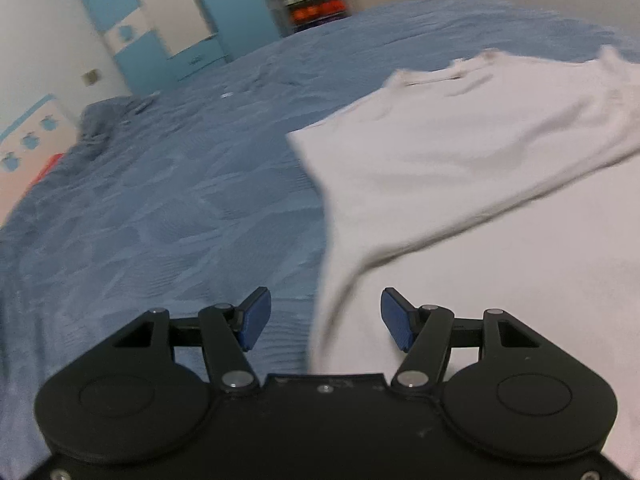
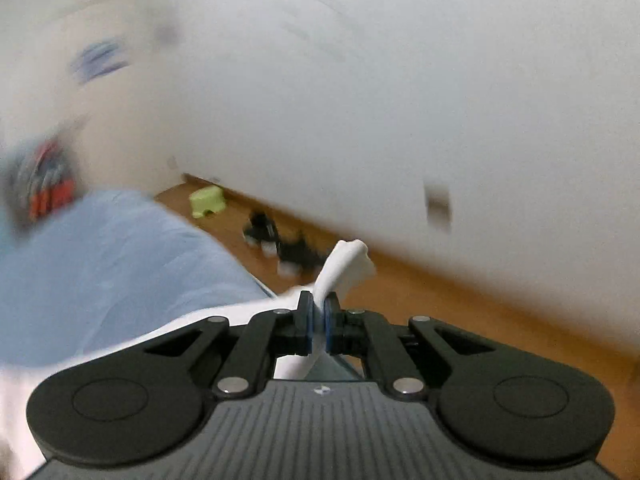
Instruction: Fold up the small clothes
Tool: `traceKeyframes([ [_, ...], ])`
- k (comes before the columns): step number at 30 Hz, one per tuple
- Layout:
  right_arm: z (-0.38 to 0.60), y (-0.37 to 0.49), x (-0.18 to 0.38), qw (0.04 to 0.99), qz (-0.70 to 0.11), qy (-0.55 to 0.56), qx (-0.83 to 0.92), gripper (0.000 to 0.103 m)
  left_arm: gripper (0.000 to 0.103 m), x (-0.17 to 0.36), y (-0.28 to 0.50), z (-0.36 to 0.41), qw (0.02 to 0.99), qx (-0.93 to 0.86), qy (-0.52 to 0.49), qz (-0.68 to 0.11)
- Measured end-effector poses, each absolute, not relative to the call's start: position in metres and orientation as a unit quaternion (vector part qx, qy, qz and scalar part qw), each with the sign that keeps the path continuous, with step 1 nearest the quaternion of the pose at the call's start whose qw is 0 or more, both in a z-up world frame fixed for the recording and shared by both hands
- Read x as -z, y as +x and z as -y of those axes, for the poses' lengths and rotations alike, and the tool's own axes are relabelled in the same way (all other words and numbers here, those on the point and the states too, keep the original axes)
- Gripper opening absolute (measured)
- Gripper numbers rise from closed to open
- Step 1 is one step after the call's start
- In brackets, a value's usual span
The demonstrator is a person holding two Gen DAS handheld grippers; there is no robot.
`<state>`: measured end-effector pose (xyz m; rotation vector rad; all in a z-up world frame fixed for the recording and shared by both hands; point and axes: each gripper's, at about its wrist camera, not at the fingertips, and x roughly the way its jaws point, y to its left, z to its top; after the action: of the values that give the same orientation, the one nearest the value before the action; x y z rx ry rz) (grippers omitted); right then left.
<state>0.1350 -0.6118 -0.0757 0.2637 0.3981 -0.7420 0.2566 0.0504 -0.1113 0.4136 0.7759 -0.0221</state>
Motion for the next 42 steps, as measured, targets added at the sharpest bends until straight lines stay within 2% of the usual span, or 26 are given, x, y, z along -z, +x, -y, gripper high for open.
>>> traceKeyframes([
  [4, 0.523, 0.151, 0.048, 0.937, -0.188, 0.039, 0.293, 0.005, 0.063, 0.109, 0.268, -0.070, 0.903, -0.067, 0.197, -0.376],
  [7, 0.465, 0.166, 0.048, 0.949, -0.205, 0.055, 0.232, 0.005, 0.063, 0.103, 0.267, -0.086, 0.910, -0.066, 0.166, -0.374],
  [13, 0.344, 0.200, 0.050, 0.965, -0.224, 0.042, 0.129, 0.005, 0.063, 0.108, 0.268, -0.105, 0.906, -0.090, 0.206, -0.360],
  [21, 0.185, 0.230, -0.009, 0.976, -0.196, 0.083, -0.041, 0.005, 0.063, 0.104, 0.275, -0.141, 0.914, -0.071, 0.127, -0.378],
  [22, 0.160, 0.233, -0.012, 0.973, -0.200, 0.091, -0.074, 0.008, 0.063, 0.102, 0.275, -0.142, 0.915, -0.071, 0.125, -0.376],
  [23, 0.147, 0.243, -0.012, 0.968, -0.211, 0.096, -0.098, 0.025, 0.063, 0.102, 0.274, -0.144, 0.915, -0.072, 0.124, -0.376],
  [24, 0.129, 0.249, -0.008, 0.958, -0.233, 0.097, -0.134, 0.035, 0.063, 0.102, 0.275, -0.146, 0.915, -0.074, 0.123, -0.376],
  [25, 0.114, 0.255, -0.003, 0.950, -0.258, 0.093, -0.151, 0.058, 0.063, 0.101, 0.273, -0.148, 0.915, -0.074, 0.119, -0.377],
  [26, 0.105, 0.256, 0.001, 0.946, -0.274, 0.088, -0.150, 0.065, 0.063, 0.102, 0.275, -0.150, 0.915, -0.075, 0.113, -0.380],
  [36, 0.095, 0.216, 0.019, 0.940, -0.323, 0.026, -0.109, 0.064, 0.063, 0.104, 0.254, -0.146, 0.911, -0.056, 0.105, -0.395],
  [42, 0.144, 0.174, 0.003, 0.940, -0.326, -0.011, -0.099, 0.064, 0.063, 0.086, 0.216, -0.146, 0.908, -0.029, 0.099, -0.406],
])
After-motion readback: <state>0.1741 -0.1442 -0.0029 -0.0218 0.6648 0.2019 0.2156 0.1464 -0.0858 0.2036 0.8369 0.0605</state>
